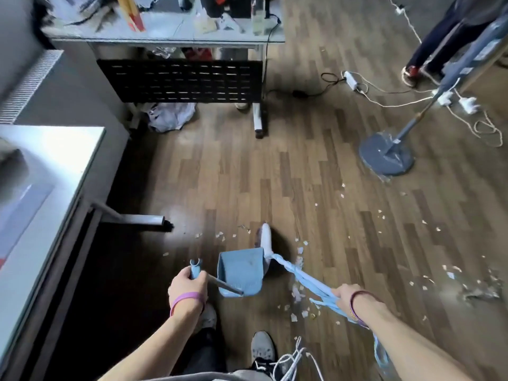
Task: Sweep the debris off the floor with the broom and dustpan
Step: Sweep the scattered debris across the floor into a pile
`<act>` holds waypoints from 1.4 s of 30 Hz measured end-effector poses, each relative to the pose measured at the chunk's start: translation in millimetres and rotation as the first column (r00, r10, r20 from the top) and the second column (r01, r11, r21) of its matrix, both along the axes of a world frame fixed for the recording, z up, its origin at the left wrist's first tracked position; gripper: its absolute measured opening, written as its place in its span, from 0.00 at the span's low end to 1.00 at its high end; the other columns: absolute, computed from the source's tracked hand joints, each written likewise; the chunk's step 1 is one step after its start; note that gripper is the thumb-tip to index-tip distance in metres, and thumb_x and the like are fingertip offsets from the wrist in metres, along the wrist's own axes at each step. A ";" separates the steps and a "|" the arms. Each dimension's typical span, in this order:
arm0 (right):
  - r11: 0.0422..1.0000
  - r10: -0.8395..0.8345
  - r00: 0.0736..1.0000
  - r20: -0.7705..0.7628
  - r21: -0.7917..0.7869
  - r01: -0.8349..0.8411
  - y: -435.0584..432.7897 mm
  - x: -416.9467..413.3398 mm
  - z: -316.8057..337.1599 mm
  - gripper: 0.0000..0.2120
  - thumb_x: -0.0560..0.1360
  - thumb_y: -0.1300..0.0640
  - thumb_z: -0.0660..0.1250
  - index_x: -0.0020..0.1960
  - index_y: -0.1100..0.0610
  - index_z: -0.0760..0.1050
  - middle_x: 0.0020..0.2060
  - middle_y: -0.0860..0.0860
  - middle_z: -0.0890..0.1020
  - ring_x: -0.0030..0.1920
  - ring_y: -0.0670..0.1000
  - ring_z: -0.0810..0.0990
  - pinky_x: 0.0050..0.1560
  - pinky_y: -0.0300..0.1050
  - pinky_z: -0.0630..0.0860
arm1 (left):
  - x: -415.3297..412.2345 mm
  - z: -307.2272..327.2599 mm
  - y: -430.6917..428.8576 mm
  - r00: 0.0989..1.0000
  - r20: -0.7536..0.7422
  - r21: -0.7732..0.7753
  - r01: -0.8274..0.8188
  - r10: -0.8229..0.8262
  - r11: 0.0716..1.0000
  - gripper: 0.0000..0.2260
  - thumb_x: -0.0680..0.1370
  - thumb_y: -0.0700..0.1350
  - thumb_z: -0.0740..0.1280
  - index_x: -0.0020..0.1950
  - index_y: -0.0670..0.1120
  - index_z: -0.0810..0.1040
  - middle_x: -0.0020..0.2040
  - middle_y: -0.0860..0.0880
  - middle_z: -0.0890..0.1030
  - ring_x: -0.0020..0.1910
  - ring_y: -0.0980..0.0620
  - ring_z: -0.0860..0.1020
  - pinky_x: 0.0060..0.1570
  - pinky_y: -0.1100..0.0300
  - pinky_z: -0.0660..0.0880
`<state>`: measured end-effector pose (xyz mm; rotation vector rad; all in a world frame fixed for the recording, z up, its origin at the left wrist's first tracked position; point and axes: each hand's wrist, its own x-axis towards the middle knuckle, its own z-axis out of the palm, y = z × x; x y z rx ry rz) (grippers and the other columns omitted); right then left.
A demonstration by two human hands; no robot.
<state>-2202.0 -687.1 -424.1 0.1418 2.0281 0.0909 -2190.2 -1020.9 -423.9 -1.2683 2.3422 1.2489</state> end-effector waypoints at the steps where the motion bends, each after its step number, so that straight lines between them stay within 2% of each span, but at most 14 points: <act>1: 1.000 0.021 1.000 -0.011 -0.013 -0.021 -18.3 -7.5 -0.4 0.20 0.78 0.60 0.55 0.68 0.51 0.69 0.61 0.55 0.77 0.59 0.55 0.78 0.59 0.45 0.75 | 3.0 4.5 -15.4 0.998 -0.011 0.017 -0.063 0.063 0.998 0.04 0.70 0.45 0.65 0.38 0.48 0.78 0.31 0.48 0.81 0.31 0.45 0.82 0.40 0.54 0.79; 6: 0.961 0.260 0.965 -0.022 -0.095 -0.261 -140.9 -51.6 4.5 0.19 0.79 0.61 0.56 0.69 0.56 0.69 0.64 0.55 0.75 0.62 0.56 0.76 0.56 0.42 0.71 | 16.5 -4.5 -107.8 0.950 -0.063 0.077 -0.301 0.306 0.950 0.03 0.69 0.49 0.68 0.40 0.51 0.79 0.35 0.49 0.82 0.36 0.44 0.82 0.45 0.51 0.79; 9: 0.943 0.313 0.949 -0.036 -0.107 -0.315 -216.0 -69.1 -6.3 0.21 0.78 0.61 0.58 0.70 0.53 0.69 0.65 0.55 0.75 0.63 0.56 0.76 0.61 0.45 0.72 | 22.4 -13.5 -165.2 0.898 -0.053 0.112 -0.429 0.437 0.896 0.03 0.68 0.51 0.70 0.40 0.54 0.78 0.37 0.50 0.82 0.34 0.43 0.82 0.47 0.48 0.80; 11: 0.925 0.357 0.934 -0.033 -0.129 -0.358 -263.4 -79.6 -15.3 0.21 0.77 0.62 0.60 0.69 0.52 0.70 0.64 0.55 0.76 0.61 0.56 0.77 0.59 0.45 0.74 | 26.9 -21.5 -199.9 0.872 -0.054 0.130 -0.476 0.486 0.870 0.05 0.70 0.49 0.71 0.44 0.53 0.79 0.38 0.50 0.82 0.34 0.43 0.82 0.48 0.46 0.80; 13: 0.903 0.403 0.915 -0.021 -0.152 -0.402 -307.9 -88.4 -22.6 0.20 0.75 0.63 0.62 0.67 0.54 0.71 0.61 0.56 0.78 0.57 0.56 0.79 0.55 0.44 0.74 | 31.1 -25.7 -229.7 0.839 -0.057 0.149 -0.528 0.540 0.836 0.11 0.70 0.47 0.72 0.51 0.49 0.81 0.40 0.50 0.82 0.33 0.44 0.81 0.47 0.46 0.80; 17: 0.893 0.407 0.913 -0.009 -0.206 -0.400 -384.0 -102.7 -43.5 0.17 0.74 0.61 0.63 0.62 0.53 0.75 0.55 0.54 0.81 0.50 0.55 0.80 0.49 0.42 0.74 | 40.9 -28.8 -273.3 0.789 -0.035 0.177 -0.599 0.613 0.781 0.17 0.73 0.43 0.71 0.62 0.45 0.76 0.48 0.46 0.80 0.29 0.43 0.79 0.38 0.55 0.77; 21: 0.888 0.411 0.912 0.011 -0.230 -0.397 -425.6 -116.7 -72.9 0.17 0.75 0.61 0.65 0.63 0.55 0.75 0.54 0.55 0.81 0.50 0.55 0.82 0.48 0.43 0.75 | 43.9 -40.8 -297.7 0.769 -0.034 0.192 -0.622 0.639 0.759 0.19 0.75 0.41 0.69 0.65 0.44 0.74 0.49 0.45 0.79 0.28 0.44 0.76 0.26 0.62 0.72; 26: 0.905 0.381 0.923 0.054 -0.227 -0.360 -420.4 -134.6 -97.0 0.20 0.75 0.63 0.62 0.67 0.56 0.70 0.57 0.55 0.80 0.52 0.56 0.81 0.51 0.44 0.76 | 22.4 -51.5 -299.4 0.781 -0.006 0.212 -0.610 0.625 0.764 0.20 0.75 0.41 0.69 0.66 0.44 0.73 0.51 0.46 0.79 0.28 0.46 0.75 0.29 0.61 0.71; 30: 0.913 0.375 0.924 0.077 -0.205 -0.353 -382.0 -152.8 -102.5 0.20 0.76 0.64 0.61 0.67 0.55 0.69 0.58 0.56 0.78 0.54 0.57 0.79 0.49 0.46 0.75 | -12.4 -54.0 -274.6 0.830 0.034 0.228 -0.549 0.557 0.804 0.18 0.75 0.41 0.69 0.65 0.45 0.74 0.51 0.44 0.80 0.27 0.47 0.76 0.26 0.63 0.72; 32: 0.913 0.378 0.923 0.071 -0.195 -0.359 -358.2 -162.5 -103.1 0.20 0.77 0.63 0.61 0.68 0.55 0.68 0.59 0.55 0.77 0.54 0.56 0.78 0.50 0.46 0.75 | -31.9 -53.4 -256.0 0.849 0.044 0.238 -0.521 0.527 0.819 0.17 0.75 0.42 0.69 0.64 0.46 0.75 0.52 0.45 0.80 0.28 0.46 0.77 0.24 0.64 0.72; 34: 0.912 0.384 0.921 0.069 -0.182 -0.367 -330.8 -173.4 -102.5 0.20 0.77 0.63 0.60 0.68 0.55 0.67 0.60 0.55 0.77 0.52 0.56 0.77 0.50 0.47 0.74 | -52.5 -54.2 -234.2 0.854 0.039 0.256 -0.510 0.518 0.821 0.17 0.74 0.41 0.69 0.63 0.47 0.76 0.50 0.46 0.81 0.27 0.46 0.77 0.29 0.62 0.73; 36: 0.915 0.384 0.921 0.071 -0.159 -0.370 -299.7 -184.6 -100.5 0.21 0.78 0.62 0.59 0.70 0.55 0.66 0.62 0.56 0.76 0.56 0.57 0.77 0.52 0.47 0.74 | -73.7 -54.5 -208.9 0.862 0.038 0.263 -0.496 0.505 0.827 0.17 0.74 0.41 0.69 0.63 0.47 0.76 0.48 0.45 0.81 0.25 0.47 0.77 0.31 0.61 0.73; 39: 0.937 0.327 0.943 0.061 -0.150 -0.315 -247.2 -199.4 -92.4 0.24 0.78 0.62 0.58 0.73 0.53 0.63 0.66 0.56 0.73 0.63 0.58 0.75 0.60 0.49 0.74 | -103.6 -57.1 -165.6 0.872 0.040 0.281 -0.478 0.487 0.832 0.18 0.74 0.40 0.69 0.64 0.46 0.76 0.49 0.43 0.81 0.23 0.49 0.75 0.27 0.62 0.72; 42: 0.964 0.233 0.971 0.057 -0.144 -0.223 -185.3 -204.3 -84.6 0.21 0.79 0.61 0.58 0.71 0.53 0.65 0.65 0.56 0.74 0.63 0.58 0.75 0.56 0.48 0.73 | -128.6 -61.0 -115.4 0.905 0.058 0.292 -0.420 0.422 0.859 0.18 0.74 0.39 0.70 0.64 0.44 0.76 0.51 0.43 0.81 0.26 0.49 0.75 0.23 0.63 0.73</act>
